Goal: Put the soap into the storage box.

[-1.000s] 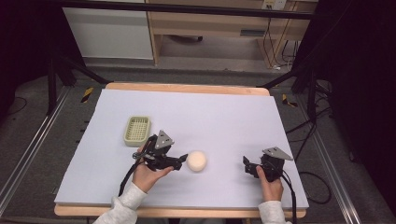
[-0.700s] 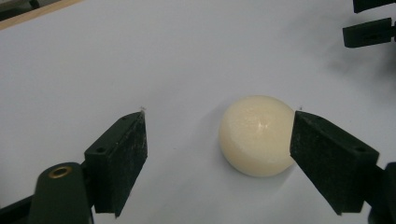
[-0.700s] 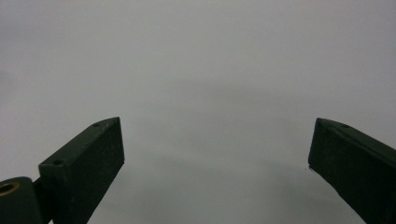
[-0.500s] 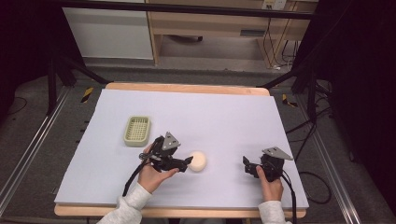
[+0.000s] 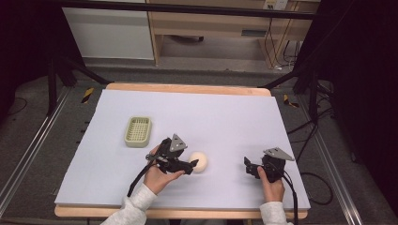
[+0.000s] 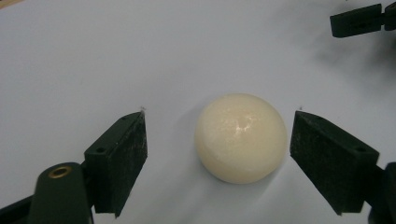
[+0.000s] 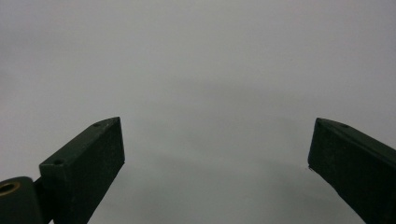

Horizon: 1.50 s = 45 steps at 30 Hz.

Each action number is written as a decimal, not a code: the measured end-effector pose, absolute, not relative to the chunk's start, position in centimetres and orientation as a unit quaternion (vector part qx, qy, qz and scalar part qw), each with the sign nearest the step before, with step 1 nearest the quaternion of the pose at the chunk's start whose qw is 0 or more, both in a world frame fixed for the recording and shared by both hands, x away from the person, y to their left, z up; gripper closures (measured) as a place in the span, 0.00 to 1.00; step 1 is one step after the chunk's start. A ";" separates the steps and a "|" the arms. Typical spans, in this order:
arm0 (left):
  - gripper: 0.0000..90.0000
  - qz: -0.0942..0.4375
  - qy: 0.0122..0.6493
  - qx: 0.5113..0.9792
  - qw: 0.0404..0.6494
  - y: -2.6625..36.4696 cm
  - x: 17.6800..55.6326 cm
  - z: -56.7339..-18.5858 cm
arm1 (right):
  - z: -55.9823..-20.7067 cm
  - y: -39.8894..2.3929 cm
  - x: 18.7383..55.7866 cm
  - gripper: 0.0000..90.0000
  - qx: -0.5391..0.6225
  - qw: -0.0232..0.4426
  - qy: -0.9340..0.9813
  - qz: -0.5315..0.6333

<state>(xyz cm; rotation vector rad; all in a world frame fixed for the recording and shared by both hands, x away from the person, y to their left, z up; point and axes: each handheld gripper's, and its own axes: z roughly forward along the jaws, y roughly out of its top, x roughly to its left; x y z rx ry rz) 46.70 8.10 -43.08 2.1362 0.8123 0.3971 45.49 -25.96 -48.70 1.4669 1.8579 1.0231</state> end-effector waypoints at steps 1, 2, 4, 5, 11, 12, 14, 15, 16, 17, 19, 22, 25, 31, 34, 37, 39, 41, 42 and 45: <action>0.21 0.157 0.321 0.844 0.399 8.1 46.7 -43.1 | -48.7 -26.0 45.5 0.04 0.546 0.278 0.692 0.381; 0.21 0.155 0.320 0.845 0.399 7.9 46.7 -43.1 | -48.7 -26.0 45.5 0.04 0.546 0.278 0.693 0.381; 0.21 0.153 0.319 0.846 0.398 7.7 46.7 -43.1 | -48.7 -26.0 45.5 0.05 0.547 0.277 0.692 0.381; 0.21 0.153 0.319 0.846 0.398 7.7 46.7 -43.1 | -48.7 -26.0 45.5 0.05 0.547 0.277 0.692 0.381; 0.20 0.148 0.321 0.849 0.393 7.4 46.9 -43.4 | -48.7 -25.9 45.5 0.05 0.548 0.276 0.692 0.382; 0.20 0.148 0.320 0.850 0.392 7.3 46.9 -43.4 | -48.7 -26.0 45.5 0.05 0.546 0.277 0.692 0.381; 0.20 0.147 0.319 0.851 0.391 7.2 47.0 -43.5 | -48.7 -25.9 45.5 0.05 0.546 0.277 0.693 0.381; 0.20 0.147 0.318 0.852 0.390 7.2 47.0 -43.6 | -48.7 -26.0 45.5 0.05 0.546 0.277 0.693 0.380; 0.20 0.146 0.319 0.851 0.390 7.0 47.0 -43.6 | -48.7 -26.0 45.5 0.05 0.546 0.276 0.693 0.380; 0.19 0.146 0.317 0.853 0.388 7.0 47.0 -43.7 | -48.7 -26.0 45.5 0.05 0.546 0.276 0.694 0.380; 0.19 0.145 0.316 0.854 0.387 6.8 47.1 -43.7 | -48.7 -26.0 45.6 0.05 0.546 0.277 0.694 0.379; 0.19 0.142 0.313 0.857 0.382 6.4 47.1 -43.9 | -48.7 -26.0 45.5 0.05 0.545 0.278 0.694 0.379; 0.18 0.140 0.314 0.859 0.381 6.2 47.1 -44.0 | -48.7 -25.9 45.6 0.05 0.545 0.278 0.694 0.378; 0.17 0.135 0.312 0.864 0.371 5.7 47.2 -44.5 | -48.7 -25.9 45.6 0.05 0.545 0.277 0.696 0.377; 0.17 0.137 0.313 0.866 0.365 5.6 47.4 -44.6 | -48.7 -25.9 45.6 0.05 0.545 0.278 0.695 0.377; 0.17 0.135 0.314 0.869 0.359 5.4 47.6 -44.9 | -48.7 -25.9 45.6 0.05 0.545 0.278 0.695 0.377; 0.17 0.133 0.313 0.869 0.359 5.4 47.7 -44.9 | -48.7 -25.9 45.6 0.05 0.545 0.278 0.695 0.377; 0.17 0.132 0.313 0.870 0.358 5.0 47.7 -45.3 | -48.7 -25.9 45.6 0.05 0.546 0.274 0.697 0.376; 0.17 0.132 0.312 0.871 0.356 4.9 47.7 -45.3 | -48.7 -25.9 45.6 0.05 0.545 0.273 0.698 0.376; 0.17 0.133 0.308 0.874 0.350 4.8 47.8 -45.4 | -48.7 -25.9 45.6 0.05 0.545 0.275 0.697 0.376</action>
